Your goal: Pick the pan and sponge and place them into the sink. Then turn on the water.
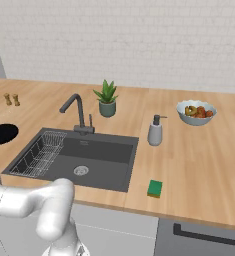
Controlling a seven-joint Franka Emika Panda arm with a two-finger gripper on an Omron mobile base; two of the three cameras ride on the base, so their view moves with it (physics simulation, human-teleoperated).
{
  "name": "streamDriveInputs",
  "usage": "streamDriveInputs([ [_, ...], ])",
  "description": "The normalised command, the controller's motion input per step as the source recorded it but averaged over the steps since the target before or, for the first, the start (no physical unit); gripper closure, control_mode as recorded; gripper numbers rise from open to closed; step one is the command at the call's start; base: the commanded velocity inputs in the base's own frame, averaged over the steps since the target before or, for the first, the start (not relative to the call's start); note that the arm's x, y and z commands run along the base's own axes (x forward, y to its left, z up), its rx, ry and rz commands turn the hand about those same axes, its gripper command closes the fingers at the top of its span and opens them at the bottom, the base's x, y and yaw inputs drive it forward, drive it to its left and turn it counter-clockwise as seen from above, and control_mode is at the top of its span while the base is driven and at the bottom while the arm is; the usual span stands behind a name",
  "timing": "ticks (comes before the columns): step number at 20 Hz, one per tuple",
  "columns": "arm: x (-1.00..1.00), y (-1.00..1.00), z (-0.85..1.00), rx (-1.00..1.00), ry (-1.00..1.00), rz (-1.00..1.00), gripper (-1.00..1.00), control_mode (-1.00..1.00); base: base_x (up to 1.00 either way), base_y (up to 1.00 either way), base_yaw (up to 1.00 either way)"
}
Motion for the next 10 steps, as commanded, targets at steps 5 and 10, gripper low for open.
streamDriveInputs([
  [5,-0.05,-0.40,-0.76,0.00,-0.13,0.00,-1.00,-1.00,0.00,0.00,0.00],
  [10,-0.26,-0.83,-0.96,0.04,-0.10,-0.08,1.00,-1.00,0.00,0.00,0.00],
])
